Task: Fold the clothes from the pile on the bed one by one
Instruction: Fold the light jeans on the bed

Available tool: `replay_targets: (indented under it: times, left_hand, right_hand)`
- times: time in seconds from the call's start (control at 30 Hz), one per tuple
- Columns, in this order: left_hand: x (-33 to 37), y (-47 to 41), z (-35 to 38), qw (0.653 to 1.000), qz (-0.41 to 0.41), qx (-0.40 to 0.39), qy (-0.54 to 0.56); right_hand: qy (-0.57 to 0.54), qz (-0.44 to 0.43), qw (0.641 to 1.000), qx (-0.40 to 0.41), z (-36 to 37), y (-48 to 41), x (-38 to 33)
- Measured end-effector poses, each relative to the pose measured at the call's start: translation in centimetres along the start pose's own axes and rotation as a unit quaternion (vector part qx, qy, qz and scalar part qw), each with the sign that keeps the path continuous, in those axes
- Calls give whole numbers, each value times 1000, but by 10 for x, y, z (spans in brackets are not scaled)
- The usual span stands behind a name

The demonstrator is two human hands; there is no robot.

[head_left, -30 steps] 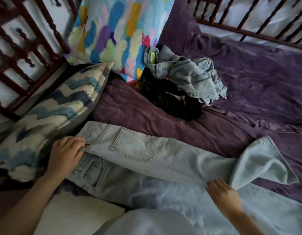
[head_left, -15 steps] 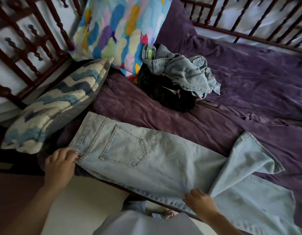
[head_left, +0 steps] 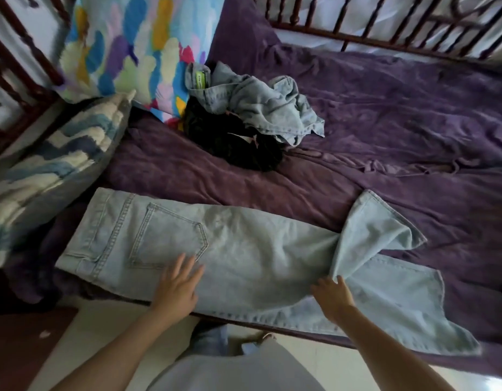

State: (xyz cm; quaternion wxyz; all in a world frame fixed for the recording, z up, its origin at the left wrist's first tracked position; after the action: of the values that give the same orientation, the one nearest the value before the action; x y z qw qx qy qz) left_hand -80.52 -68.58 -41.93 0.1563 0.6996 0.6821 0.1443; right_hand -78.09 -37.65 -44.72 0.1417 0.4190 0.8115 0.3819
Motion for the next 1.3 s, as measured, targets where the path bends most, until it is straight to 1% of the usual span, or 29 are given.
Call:
replay_targets:
  times: [0.1,0.2,0.33,0.43,0.47,0.5,0.53,0.57,0.63,0.67,0.7,0.73,0.8,0.83,0.9,0.97,1.1,1.17,1.2,1.23,1.27,1.3]
  left_hand:
    - [69,0,30,987,121,-98,-37]
    - [116,3,41,972,176,-149,-48]
    - [163,6,44,954,228,-163,-102]
    - [200,11,44,945,256,-165,-122]
    - [211,14,46,942,262,-163,-129]
    - [219,16,49,941,263,-163,-135]
    - [225,19,53,941,257,-168,-138]
    - [228,20,56,943,247,-172,-139]
    - [232,19,58,951,223,-164,-140]
    - [233,18,56,955,211,-155,-139]
    - [235,17,55,958,201,-149,-138]
    - [235,16,54,960,195,-146,-137]
    - [237,16,54,961,193,-146,-136]
    - [237,17,55,959,195,-151,-139]
    - [238,18,58,955,197,-164,-146]
    - [238,18,59,954,193,-175,-146]
    - [243,21,59,948,202,-179,-167]
    - [244,22,60,945,205,-183,-177]
    - [243,22,61,943,206,-187,-181]
    - [243,23,61,941,208,-191,-183]
    - [243,22,62,940,209,-195,-185]
    - [242,22,63,940,207,-198,-186]
  right_hand:
    - [-3,8,1000,26,-1,7,-4]
    - [-34,21,999,23,9,15,-18]
    - [-157,53,985,47,27,31,-21]
    - [-306,103,944,67,39,38,2]
    - [-334,124,931,77,41,40,13]
    - [-340,141,926,87,40,41,23]
    - [-327,150,929,90,39,41,32]
    - [-303,150,937,84,38,39,39]
    - [-219,132,965,56,37,33,47]
    - [-189,132,972,43,36,31,51]
    - [-180,146,972,29,36,29,56]
    - [-197,170,965,16,39,30,62]
    - [-296,229,927,-11,51,36,73]
    - [-353,254,901,-19,61,41,76]
    - [-440,298,847,-8,82,58,84]
    - [-474,342,811,29,101,79,91]
    - [-474,388,783,108,118,105,92]
    - [-498,410,755,119,127,110,94]
    - [-523,420,733,111,134,111,94]
    - [-568,439,689,105,146,114,94]
    - [-632,458,615,109,157,117,91]
    - [-699,467,530,113,167,119,85]
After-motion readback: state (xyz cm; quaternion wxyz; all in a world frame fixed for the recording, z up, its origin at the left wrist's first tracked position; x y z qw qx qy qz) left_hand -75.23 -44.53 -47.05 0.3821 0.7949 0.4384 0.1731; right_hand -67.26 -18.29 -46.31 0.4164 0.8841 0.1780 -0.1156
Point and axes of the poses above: each hand's wrist, its own y-axis away from the middle knuckle, its own z-axis out of the palm, x = y × z, the point moved 10 cm from there along -y, towards the middle knuckle, and after that the axes turned 14 degrees about -z, right-handed, at the moved point
